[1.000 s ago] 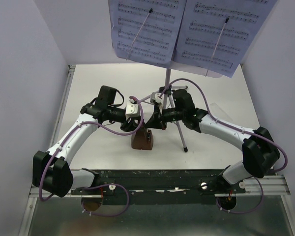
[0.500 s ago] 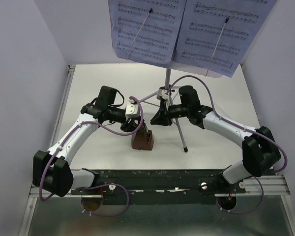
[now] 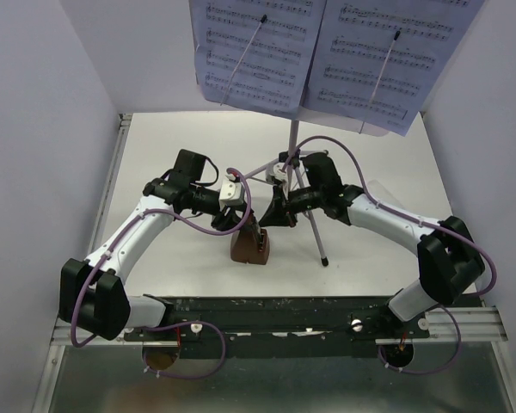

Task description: Set up the instrument practice props

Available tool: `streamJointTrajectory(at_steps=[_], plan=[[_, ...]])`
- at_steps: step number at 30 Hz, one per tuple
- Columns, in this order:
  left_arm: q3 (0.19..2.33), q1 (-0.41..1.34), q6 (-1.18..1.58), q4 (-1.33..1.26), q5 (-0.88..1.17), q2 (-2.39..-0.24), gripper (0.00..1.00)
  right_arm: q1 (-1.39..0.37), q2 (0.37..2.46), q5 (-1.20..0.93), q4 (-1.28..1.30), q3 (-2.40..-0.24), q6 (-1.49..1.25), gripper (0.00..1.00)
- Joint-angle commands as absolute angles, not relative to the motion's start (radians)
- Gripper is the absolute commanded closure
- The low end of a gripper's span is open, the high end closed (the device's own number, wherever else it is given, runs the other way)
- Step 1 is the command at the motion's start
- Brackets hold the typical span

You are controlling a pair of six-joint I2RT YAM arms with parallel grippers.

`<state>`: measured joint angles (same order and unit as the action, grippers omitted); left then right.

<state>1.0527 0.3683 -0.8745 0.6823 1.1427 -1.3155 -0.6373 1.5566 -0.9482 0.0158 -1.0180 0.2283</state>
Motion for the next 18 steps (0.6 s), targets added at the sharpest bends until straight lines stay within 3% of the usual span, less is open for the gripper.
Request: streamJointTrajectory(at_steps=[1,8,18], plan=[[1.026,0.374,-0.870,0.818,1.149,-1.350,0.59,-0.646,1.571,-1.009,0.145,-1.072,0.327,0.95],[1.026,0.373,-0.868,0.815,1.147,-1.350,0.59,-0.646,1.578,-0.997,0.229,-1.098,0.394,0.96],[1.017,0.376,-0.867,0.807,1.160,-1.354,0.59,-0.690,1.623,-0.939,0.126,-1.095,0.269,0.96]])
